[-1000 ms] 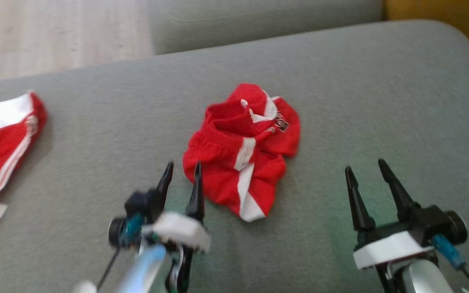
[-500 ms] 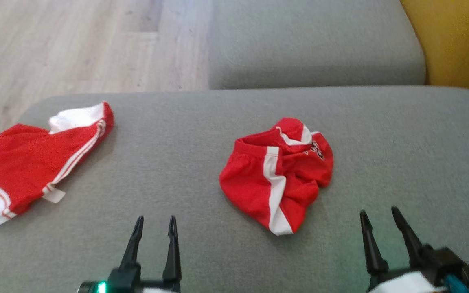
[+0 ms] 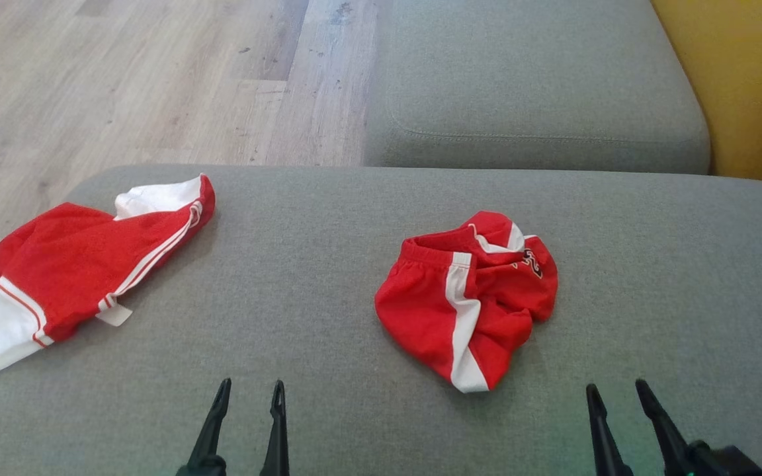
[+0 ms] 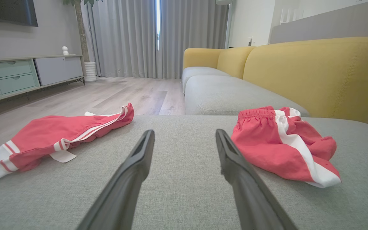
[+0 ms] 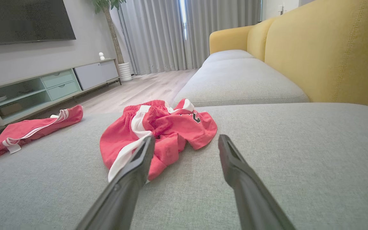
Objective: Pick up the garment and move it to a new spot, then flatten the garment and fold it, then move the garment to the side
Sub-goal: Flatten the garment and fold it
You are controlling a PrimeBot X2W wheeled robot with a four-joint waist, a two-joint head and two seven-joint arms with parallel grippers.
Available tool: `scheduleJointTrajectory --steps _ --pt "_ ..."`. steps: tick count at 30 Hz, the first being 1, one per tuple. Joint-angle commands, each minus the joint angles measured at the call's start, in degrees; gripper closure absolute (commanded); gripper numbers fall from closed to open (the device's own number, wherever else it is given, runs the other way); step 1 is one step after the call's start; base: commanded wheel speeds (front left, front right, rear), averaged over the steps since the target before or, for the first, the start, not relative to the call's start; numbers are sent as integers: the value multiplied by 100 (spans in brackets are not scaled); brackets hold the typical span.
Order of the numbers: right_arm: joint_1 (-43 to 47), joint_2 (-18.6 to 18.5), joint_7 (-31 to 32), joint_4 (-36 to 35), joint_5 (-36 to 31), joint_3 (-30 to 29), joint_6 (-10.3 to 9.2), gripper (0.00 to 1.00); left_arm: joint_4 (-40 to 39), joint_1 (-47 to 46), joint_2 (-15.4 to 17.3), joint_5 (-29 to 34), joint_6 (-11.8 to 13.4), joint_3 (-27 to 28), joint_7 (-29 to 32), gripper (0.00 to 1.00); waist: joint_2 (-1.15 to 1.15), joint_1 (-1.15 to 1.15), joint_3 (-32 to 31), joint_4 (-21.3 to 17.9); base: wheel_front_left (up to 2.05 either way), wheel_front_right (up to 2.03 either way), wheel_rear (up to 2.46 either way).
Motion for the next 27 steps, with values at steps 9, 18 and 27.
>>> scheduleJointTrajectory --steps 9,18,27 --pt "-71 -42 -31 -294 -99 -13 -4 0 -282 -106 -19 123 2 284 -55 0 0 0 27 -82 0 0 0" --pt "-79 -42 -31 -302 -147 -53 -4 0 -267 -126 -24 127 5 284 -56 0 0 0 38 -88 0 0 0" --pt "-106 -42 -31 -284 -156 -42 -4 0 -233 -143 -25 178 -54 270 -56 0 0 0 58 -133 0 0 0"
